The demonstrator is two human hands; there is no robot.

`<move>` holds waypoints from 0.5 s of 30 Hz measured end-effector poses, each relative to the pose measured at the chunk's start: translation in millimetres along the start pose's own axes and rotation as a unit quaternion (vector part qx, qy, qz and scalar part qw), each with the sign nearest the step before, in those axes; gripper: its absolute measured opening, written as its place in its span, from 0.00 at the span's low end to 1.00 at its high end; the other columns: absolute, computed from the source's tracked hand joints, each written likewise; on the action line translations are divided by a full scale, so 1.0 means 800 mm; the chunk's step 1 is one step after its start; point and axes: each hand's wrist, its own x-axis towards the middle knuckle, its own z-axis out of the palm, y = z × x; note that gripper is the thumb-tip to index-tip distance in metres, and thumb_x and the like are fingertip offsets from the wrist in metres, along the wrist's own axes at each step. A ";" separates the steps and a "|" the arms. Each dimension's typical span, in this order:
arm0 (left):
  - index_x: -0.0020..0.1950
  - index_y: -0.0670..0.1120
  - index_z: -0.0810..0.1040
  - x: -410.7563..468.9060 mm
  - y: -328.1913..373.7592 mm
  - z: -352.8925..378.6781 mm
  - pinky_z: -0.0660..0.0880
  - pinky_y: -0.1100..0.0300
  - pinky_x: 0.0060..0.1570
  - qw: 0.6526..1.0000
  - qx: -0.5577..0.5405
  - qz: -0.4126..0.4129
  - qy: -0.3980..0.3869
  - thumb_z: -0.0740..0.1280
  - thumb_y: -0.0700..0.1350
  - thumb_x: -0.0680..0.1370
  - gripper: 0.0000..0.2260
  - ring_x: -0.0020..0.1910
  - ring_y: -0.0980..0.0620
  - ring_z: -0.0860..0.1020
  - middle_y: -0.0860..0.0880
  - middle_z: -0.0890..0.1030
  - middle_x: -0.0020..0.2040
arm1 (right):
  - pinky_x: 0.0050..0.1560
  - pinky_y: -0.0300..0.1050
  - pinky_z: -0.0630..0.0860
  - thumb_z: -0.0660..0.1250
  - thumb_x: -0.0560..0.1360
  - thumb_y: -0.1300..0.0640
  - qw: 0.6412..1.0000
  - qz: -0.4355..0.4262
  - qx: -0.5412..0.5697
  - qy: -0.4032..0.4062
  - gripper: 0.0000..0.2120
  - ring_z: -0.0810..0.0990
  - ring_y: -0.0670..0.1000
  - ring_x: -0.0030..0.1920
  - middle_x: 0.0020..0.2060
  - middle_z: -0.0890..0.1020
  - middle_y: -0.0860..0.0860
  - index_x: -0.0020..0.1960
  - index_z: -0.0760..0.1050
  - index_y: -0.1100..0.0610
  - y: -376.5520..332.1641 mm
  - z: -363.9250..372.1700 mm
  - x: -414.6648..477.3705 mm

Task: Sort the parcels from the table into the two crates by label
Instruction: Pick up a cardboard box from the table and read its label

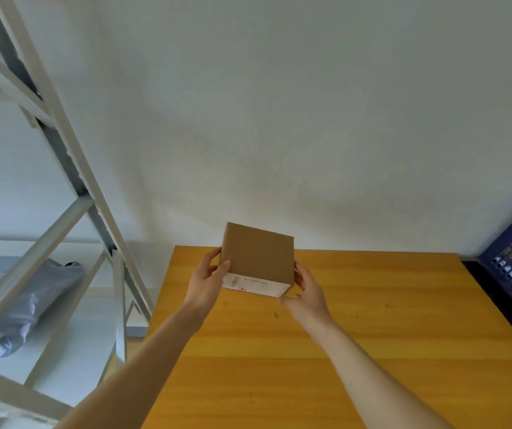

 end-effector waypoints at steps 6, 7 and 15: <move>0.72 0.52 0.65 -0.036 0.026 0.003 0.66 0.57 0.54 0.999 -0.020 0.016 0.023 0.55 0.54 0.83 0.18 0.52 0.55 0.73 0.53 0.77 0.52 | 0.55 0.34 0.74 0.72 0.73 0.64 0.998 -0.018 0.035 0.040 0.27 0.73 0.45 0.64 0.62 0.76 0.46 0.69 0.68 0.53 -0.037 -0.014 -0.022; 0.70 0.49 0.66 -0.037 0.028 0.000 0.66 0.57 0.55 0.999 -0.021 0.012 0.031 0.55 0.55 0.82 0.19 0.53 0.53 0.73 0.52 0.77 0.52 | 0.54 0.34 0.74 0.71 0.74 0.62 0.998 -0.025 0.038 0.047 0.25 0.74 0.45 0.63 0.61 0.77 0.46 0.68 0.69 0.54 -0.045 -0.014 -0.024; 0.65 0.47 0.71 -0.036 0.052 -0.029 0.65 0.55 0.60 0.999 -0.010 0.036 0.019 0.53 0.57 0.83 0.19 0.59 0.53 0.71 0.54 0.77 0.55 | 0.51 0.37 0.74 0.68 0.77 0.55 0.988 -0.041 0.089 0.119 0.17 0.78 0.48 0.55 0.56 0.80 0.51 0.63 0.72 0.58 -0.090 -0.003 -0.025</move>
